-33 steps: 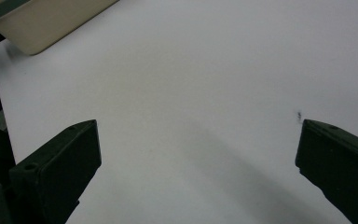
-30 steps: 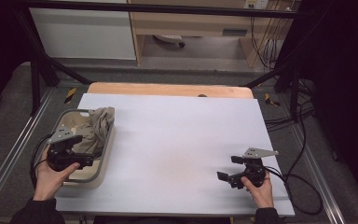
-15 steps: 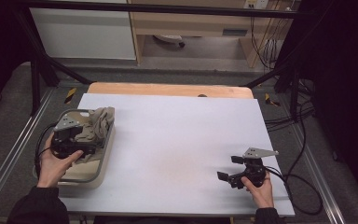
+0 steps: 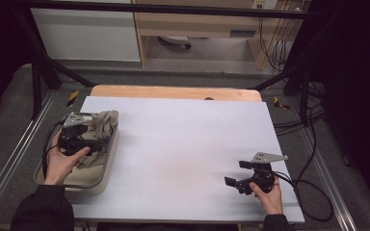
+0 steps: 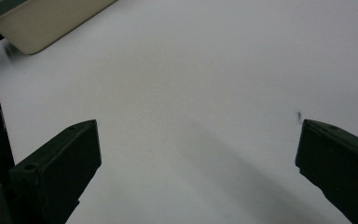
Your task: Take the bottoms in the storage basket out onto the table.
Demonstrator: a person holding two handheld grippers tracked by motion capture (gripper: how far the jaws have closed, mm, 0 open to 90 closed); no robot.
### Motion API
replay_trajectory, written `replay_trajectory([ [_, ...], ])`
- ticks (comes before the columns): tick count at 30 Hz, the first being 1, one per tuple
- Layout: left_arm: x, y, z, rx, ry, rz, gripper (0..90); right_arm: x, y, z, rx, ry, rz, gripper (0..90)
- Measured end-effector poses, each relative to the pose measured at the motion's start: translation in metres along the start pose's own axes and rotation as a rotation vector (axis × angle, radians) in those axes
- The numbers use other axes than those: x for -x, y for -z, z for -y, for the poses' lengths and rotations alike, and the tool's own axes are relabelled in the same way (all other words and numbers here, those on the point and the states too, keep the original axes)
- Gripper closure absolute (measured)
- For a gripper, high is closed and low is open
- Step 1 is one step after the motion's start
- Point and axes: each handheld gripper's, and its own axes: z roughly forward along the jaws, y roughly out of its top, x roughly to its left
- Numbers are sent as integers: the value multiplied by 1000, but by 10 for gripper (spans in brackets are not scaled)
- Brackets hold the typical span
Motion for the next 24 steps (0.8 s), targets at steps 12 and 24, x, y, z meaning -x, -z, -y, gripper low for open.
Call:
replay_trajectory([
  [12, -5, -21, -4, -21, -3, -60, 102, 0, 0, 0, -4, -2, 0, 6],
  [24, -13, -31, -3, -21, -4, -79, 173, 0, -1, 0, -5, 0, -1, 6],
])
